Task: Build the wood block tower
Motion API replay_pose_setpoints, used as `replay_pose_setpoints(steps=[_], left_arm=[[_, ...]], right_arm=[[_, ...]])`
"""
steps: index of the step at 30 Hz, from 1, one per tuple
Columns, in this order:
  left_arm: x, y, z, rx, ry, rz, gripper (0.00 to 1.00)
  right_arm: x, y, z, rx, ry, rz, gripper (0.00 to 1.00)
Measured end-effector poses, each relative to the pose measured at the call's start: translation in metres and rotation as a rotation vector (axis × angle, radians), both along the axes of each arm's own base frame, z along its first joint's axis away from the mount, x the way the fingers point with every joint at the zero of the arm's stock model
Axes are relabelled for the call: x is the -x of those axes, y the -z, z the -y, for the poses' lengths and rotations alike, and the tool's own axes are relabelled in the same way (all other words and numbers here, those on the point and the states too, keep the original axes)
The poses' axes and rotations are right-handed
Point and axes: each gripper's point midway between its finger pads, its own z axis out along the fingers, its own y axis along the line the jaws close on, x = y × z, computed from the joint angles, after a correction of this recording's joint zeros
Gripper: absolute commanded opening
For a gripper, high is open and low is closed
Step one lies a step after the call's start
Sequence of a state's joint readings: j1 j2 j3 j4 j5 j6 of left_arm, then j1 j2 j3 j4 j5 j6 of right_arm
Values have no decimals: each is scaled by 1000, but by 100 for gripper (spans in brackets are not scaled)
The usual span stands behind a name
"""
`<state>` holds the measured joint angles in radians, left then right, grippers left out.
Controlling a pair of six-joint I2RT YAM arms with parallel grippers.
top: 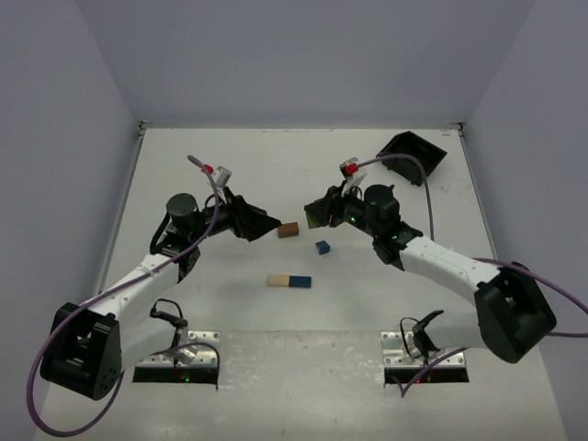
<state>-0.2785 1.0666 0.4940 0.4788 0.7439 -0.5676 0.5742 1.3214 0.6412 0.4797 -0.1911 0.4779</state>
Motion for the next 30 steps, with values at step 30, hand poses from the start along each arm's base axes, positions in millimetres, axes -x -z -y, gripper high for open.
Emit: replay_pose_setpoints(steps=[30], left_arm=[[63,-87,80,220,443,264,74]], right_arm=[[89,-119,0,-513,-246,134,17]])
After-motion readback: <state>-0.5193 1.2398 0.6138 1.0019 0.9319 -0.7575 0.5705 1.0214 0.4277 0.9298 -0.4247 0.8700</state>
